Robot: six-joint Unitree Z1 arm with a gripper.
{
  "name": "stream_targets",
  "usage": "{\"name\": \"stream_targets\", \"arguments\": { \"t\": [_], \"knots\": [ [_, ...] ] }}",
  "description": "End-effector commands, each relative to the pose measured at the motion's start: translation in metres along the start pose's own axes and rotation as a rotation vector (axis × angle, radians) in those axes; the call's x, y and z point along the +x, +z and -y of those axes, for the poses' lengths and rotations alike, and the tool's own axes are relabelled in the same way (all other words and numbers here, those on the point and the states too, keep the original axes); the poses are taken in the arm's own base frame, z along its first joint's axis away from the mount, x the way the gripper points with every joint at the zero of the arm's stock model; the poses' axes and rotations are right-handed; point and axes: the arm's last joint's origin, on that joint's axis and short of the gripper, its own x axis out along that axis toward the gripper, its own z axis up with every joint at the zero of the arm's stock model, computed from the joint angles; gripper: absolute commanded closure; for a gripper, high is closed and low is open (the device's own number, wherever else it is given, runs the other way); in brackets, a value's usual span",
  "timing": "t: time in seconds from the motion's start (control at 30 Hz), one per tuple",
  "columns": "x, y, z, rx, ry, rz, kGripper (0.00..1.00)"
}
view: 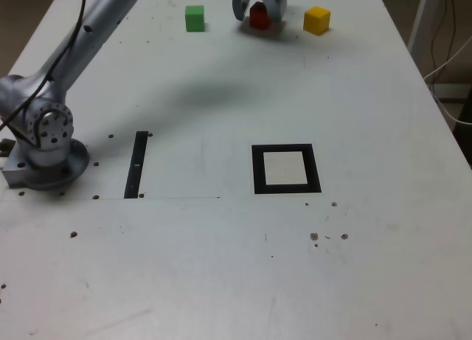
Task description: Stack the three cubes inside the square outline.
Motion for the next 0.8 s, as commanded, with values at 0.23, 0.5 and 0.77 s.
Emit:
{"name": "stream_targets", "arguments": {
  "t": [0.23,0.5,0.77],
  "knots": [
    [0.002,0.003,0.001,0.007,-0.002,0.000,0.61],
    [0.001,0.005,0.002,0.010,-0.004,0.000,0.61],
    [-0.008,0.003,0.005,-0.010,-0.002,0.001,0.61]
  ]
}}
